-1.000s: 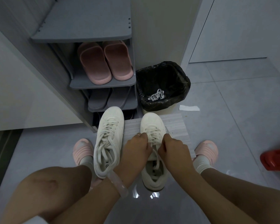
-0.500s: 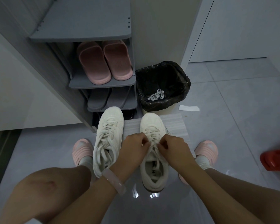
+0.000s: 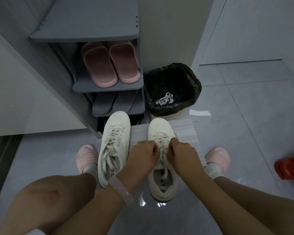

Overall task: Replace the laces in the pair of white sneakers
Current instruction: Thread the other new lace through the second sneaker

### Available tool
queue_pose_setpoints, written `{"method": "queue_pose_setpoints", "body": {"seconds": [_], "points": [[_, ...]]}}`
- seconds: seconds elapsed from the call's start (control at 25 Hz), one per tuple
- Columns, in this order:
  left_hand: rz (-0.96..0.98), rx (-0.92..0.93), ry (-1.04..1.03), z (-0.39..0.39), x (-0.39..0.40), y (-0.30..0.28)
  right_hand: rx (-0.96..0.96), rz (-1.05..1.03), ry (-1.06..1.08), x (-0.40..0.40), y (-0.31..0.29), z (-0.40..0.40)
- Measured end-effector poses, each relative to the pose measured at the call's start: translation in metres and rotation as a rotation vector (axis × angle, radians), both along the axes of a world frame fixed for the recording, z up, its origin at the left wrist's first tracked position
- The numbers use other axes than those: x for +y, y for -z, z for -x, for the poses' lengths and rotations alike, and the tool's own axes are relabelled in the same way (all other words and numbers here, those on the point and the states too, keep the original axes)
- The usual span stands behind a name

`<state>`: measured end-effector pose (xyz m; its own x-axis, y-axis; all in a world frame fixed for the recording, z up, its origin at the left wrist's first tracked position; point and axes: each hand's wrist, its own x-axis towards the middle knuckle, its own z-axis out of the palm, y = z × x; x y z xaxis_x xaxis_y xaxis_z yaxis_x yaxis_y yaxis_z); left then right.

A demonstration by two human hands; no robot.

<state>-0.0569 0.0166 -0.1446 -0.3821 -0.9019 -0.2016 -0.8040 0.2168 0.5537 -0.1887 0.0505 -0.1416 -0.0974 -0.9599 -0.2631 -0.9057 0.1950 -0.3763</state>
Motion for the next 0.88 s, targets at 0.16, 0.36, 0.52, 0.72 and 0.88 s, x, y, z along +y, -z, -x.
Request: {"method": "queue_pose_setpoints", "body": {"seconds": [0.16, 0.36, 0.52, 0.72, 0.88], "points": [[0.03, -0.06, 0.014, 0.0024, 0.002, 0.0032, -0.006, 0.006, -0.022, 0.0013, -0.0022, -0.0011], [0.051, -0.008, -0.055, 0.0065, 0.0032, 0.0006, -0.029, -0.007, 0.008, 0.0, 0.0001, 0.0001], [0.053, 0.019, -0.087, 0.0043, 0.0032, 0.0022, -0.044, -0.011, 0.014, 0.0, 0.0026, 0.0007], [0.066, 0.024, -0.074, 0.0039, 0.0029, 0.0024, -0.022, -0.007, 0.003, -0.001, 0.0033, 0.0002], [0.081, 0.006, -0.046, 0.0036, 0.0024, 0.0028, -0.01, 0.0, -0.008, -0.0024, 0.0032, 0.002]]}}
